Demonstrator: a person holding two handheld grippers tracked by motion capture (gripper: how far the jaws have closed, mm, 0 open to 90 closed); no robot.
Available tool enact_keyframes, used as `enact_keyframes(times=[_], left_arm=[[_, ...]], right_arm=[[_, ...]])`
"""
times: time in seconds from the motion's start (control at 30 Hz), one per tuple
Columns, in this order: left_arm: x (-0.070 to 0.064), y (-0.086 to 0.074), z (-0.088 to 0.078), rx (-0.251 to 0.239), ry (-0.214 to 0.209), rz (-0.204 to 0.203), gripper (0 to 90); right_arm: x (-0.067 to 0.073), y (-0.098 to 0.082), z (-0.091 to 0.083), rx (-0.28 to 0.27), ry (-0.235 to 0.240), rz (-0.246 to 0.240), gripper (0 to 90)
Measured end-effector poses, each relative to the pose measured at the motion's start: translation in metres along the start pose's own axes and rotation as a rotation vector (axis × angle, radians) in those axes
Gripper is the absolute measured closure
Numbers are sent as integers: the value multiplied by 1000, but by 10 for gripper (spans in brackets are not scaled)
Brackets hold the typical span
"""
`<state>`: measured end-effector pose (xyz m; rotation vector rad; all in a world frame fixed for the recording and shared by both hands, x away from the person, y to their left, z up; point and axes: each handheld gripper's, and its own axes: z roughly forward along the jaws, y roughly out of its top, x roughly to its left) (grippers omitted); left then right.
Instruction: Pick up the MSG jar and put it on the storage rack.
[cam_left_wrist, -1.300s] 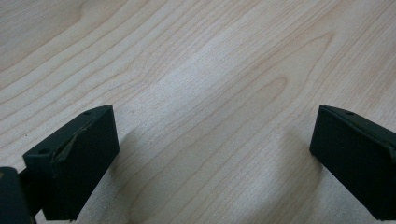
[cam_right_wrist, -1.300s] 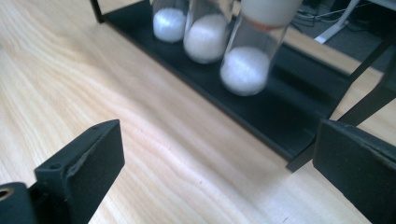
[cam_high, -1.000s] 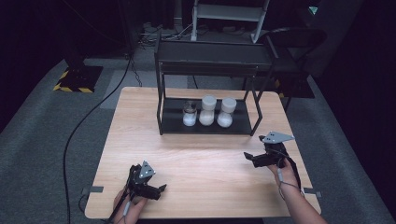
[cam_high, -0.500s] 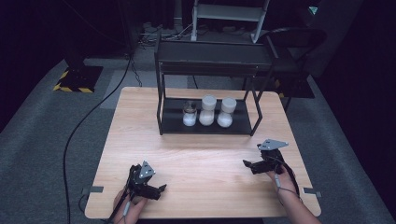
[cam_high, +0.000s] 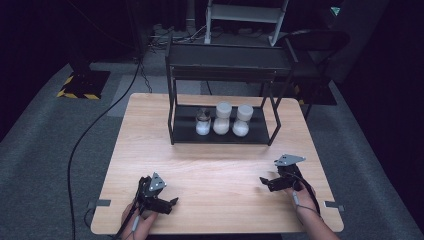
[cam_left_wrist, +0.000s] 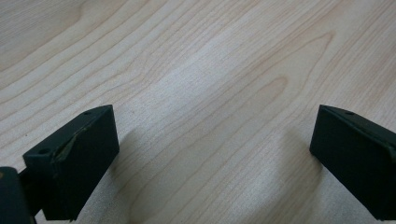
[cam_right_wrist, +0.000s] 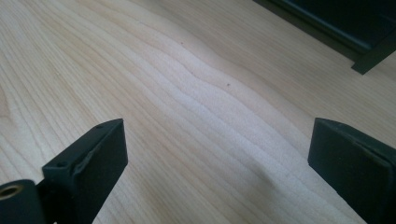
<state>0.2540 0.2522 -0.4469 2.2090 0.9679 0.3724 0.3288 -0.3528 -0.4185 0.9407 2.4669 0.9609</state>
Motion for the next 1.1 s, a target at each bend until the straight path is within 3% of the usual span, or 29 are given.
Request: enact_keyframes(times=[0.47,0.6,0.73,1.1], left_arm=[[0,0,0,0,0,0,12],[0,0,0,-1,-1,0,12],[0,0,0,0,-1,0,12],[0,0,0,0,0,0,12]], right_arm=[[2,3,10,80,11,-11,36],[-5,-5,14,59,39,33,0],[-2,-21,18,-25,19,58,0],[-3,-21,19,-26,21,56,0]])
